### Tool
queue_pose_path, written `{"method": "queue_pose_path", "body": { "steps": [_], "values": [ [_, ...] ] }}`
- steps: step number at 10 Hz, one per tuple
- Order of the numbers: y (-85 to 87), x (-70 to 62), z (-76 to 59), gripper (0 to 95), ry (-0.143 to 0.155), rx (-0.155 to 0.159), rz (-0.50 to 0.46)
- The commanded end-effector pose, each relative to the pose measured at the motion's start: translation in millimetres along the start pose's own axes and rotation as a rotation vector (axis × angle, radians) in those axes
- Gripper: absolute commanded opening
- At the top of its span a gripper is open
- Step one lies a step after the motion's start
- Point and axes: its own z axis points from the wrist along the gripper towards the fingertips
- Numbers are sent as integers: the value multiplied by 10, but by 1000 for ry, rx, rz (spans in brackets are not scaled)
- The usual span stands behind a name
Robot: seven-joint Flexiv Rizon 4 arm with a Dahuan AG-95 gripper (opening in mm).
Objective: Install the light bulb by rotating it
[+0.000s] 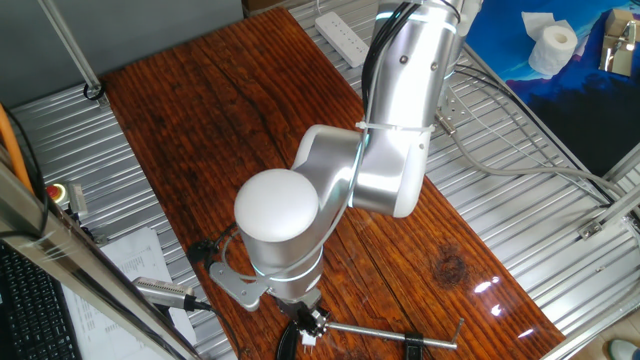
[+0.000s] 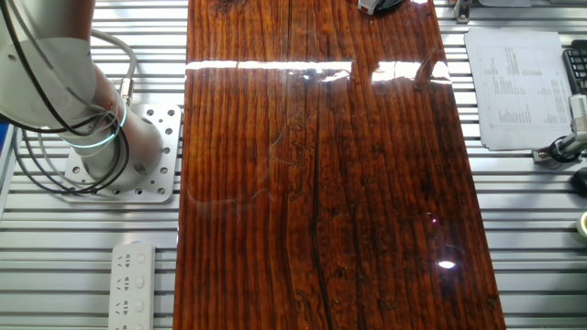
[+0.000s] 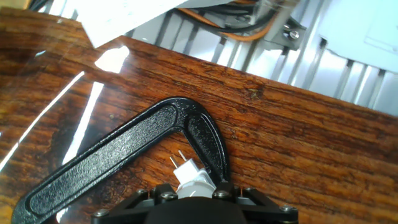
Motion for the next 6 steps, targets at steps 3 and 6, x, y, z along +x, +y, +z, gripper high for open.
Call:
{"method": "queue_pose_path", "body": {
  "steps": [3,6],
  "values": [
    [-19,4,0,190,4,12,169],
    [-54,15,-14,190,3,7,233]
  ]
}}
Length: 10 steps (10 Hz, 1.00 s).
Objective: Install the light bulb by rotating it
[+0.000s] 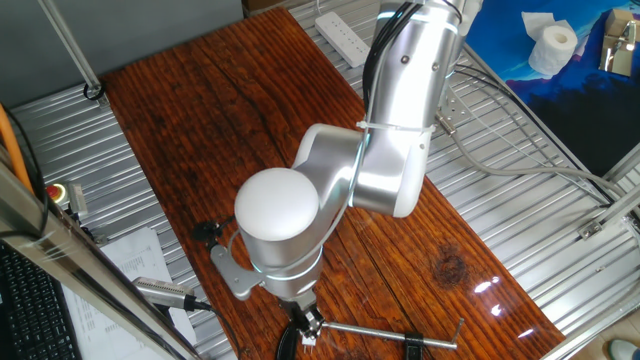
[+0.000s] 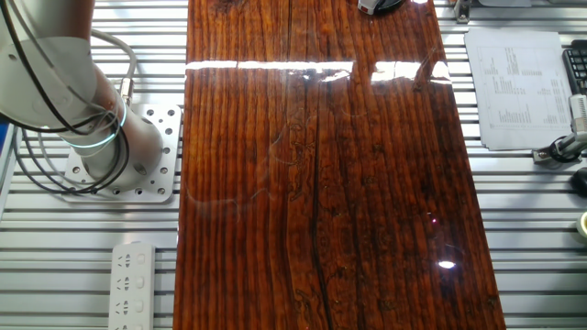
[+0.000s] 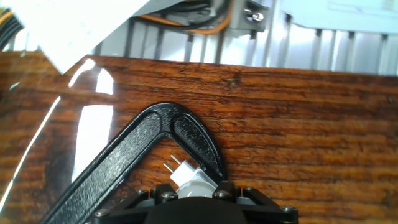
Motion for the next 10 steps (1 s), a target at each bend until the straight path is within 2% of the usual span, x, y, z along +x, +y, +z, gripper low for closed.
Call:
{"method": "queue_pose_path", "body": {
  "steps": [1,7,8,10],
  "values": [
    [-19,2,-3,190,0,-6,76],
    [-26,0,9,190,1,1,218],
    [-27,0,8,190,0,2,269],
    [-43,2,-2,190,-2,13,315]
  ]
}}
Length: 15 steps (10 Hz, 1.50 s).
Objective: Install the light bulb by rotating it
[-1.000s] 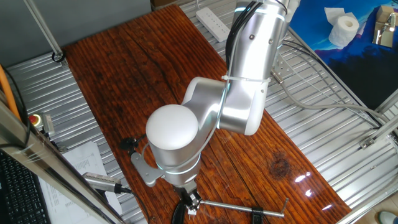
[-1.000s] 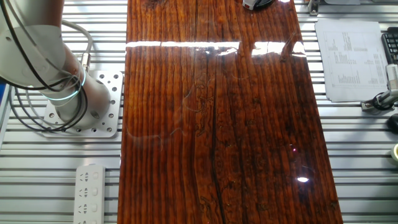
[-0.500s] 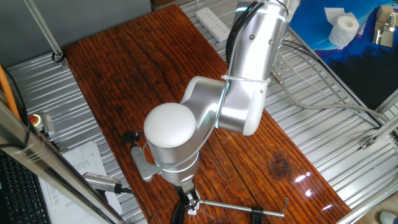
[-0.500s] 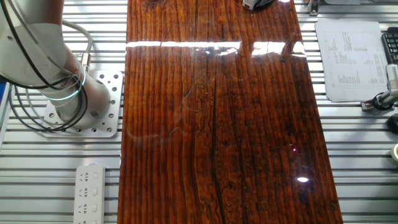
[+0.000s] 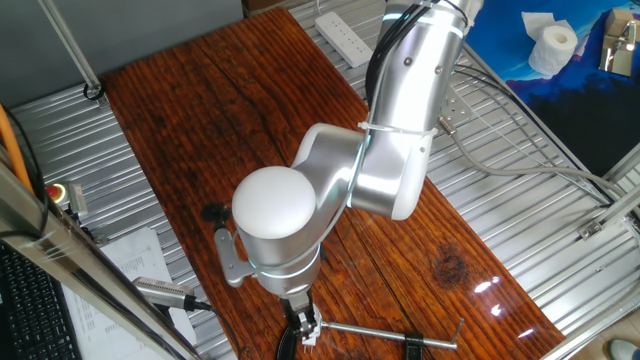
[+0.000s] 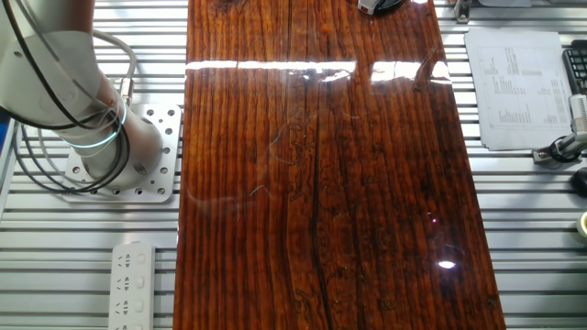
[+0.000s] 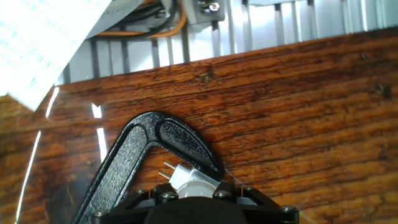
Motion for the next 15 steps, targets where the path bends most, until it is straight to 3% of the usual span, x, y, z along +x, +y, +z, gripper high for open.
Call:
{"method": "queue_pose_path", "body": {
  "steps": [1,3,8,10,11,12,14,15],
  "values": [
    [-18,1,-11,190,-3,5,61],
    [-26,1,-12,190,-4,2,92],
    [-33,1,-4,190,-9,-6,66],
    [-31,0,-7,570,-10,-9,30],
    [-28,-1,-9,570,-11,-14,22],
    [-28,-1,-9,760,-12,-8,8],
    [-22,-4,-18,760,-14,-7,-34],
    [-1,-8,-46,950,-13,-7,-54]
  ]
}}
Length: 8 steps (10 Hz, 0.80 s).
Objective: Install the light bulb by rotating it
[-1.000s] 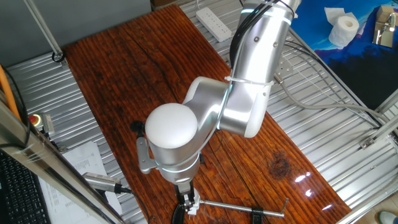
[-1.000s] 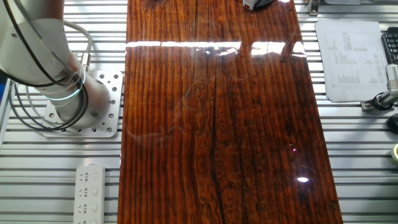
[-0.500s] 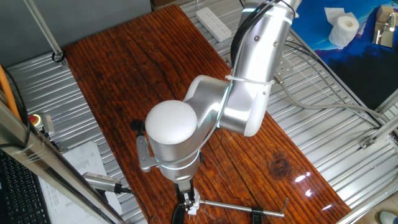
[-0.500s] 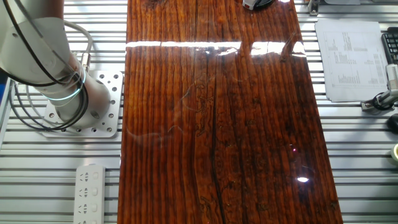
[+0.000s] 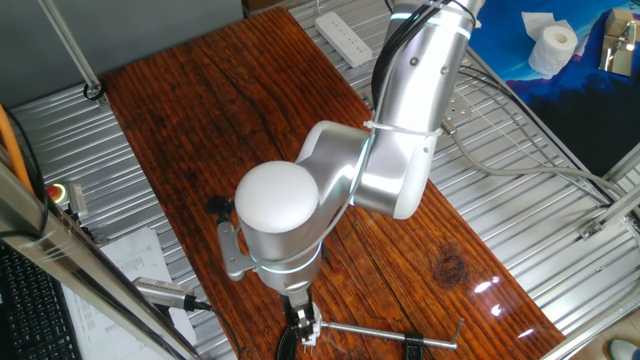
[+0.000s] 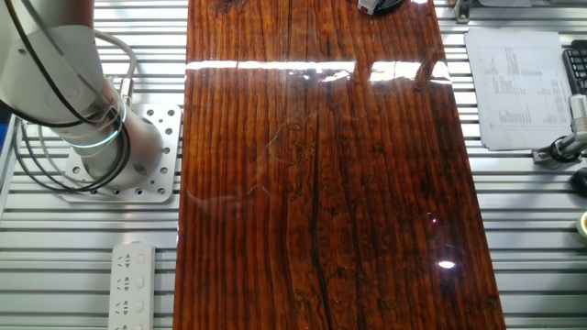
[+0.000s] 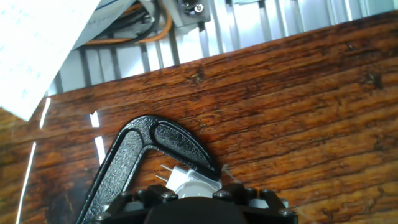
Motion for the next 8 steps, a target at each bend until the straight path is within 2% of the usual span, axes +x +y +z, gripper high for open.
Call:
{"method": "queue_pose_path", "body": {
  "steps": [1,2,3,4,6,7,8],
  "values": [
    [75,-11,-108,950,7,-1,-73],
    [117,-24,-152,950,16,-1,-118],
    [170,-28,-220,950,28,-1,-229],
    [195,-30,-250,950,28,-2,-347],
    [251,-40,-305,950,37,-4,-625],
    [280,-24,-356,760,45,-6,-799],
    [296,-9,-389,570,53,-11,-914]
  ]
}}
